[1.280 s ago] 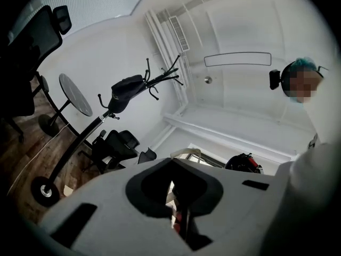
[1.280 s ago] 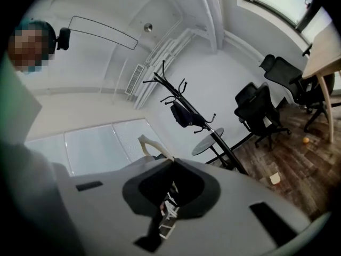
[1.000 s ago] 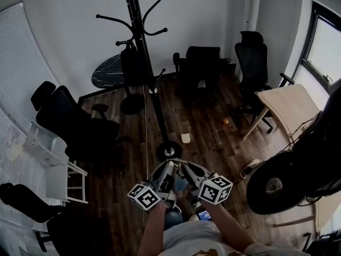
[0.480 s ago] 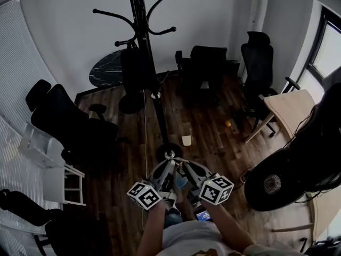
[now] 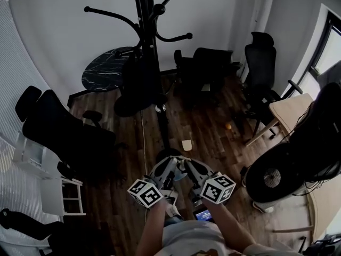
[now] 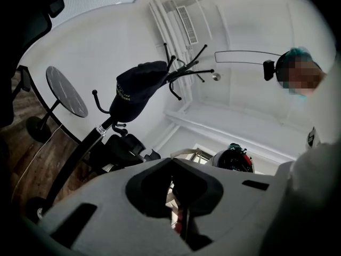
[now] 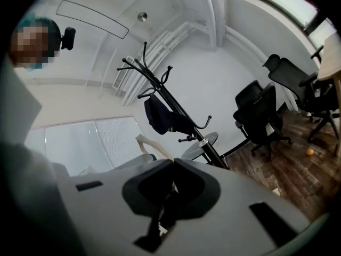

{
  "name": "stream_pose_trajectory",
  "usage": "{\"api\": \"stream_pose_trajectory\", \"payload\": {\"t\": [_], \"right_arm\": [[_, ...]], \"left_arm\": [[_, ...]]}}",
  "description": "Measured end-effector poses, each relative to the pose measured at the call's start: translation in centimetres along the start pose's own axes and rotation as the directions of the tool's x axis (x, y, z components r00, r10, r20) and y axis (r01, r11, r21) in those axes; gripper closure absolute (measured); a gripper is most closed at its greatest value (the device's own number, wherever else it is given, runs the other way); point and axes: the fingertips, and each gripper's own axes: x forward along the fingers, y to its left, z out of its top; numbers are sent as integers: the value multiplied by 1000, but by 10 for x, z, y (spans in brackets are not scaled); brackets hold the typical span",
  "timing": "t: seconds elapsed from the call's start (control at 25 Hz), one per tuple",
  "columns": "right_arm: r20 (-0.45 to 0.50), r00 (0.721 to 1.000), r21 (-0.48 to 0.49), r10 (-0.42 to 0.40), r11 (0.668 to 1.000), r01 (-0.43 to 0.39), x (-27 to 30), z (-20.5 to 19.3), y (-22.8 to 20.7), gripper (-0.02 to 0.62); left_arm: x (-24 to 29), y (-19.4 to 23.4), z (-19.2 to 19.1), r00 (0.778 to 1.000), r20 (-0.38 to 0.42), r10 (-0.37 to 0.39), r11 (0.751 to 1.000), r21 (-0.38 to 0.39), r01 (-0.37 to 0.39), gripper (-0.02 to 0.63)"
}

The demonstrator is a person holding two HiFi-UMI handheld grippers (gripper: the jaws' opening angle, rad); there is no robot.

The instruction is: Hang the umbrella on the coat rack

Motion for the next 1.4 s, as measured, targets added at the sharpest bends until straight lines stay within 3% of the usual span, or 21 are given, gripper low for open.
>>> {"api": "stream_pose_trajectory", "payload": {"t": [0.16,0.36,0.64,1.0,1.4], "right_arm": [[17,1000,-3,-25,1000,25,34,5,-8,583],[46,997,-1,-65,998,65,64,6,-20,583],[69,992,-1,-102,995,102,77,5,-27,583],[81,990,10,-115,993,115,86,11,-35,583],[66,993,27,-101,995,99,110,16,-47,583]], "left_arm": [[16,24,17,999,-25,-21,1000,-7,21,586],[25,50,27,994,-87,-64,996,52,69,586],[33,68,39,992,-85,-97,995,-5,97,586],[45,75,40,986,-112,-120,993,-16,119,586],[56,91,61,993,-60,-103,995,-21,102,586]]}}
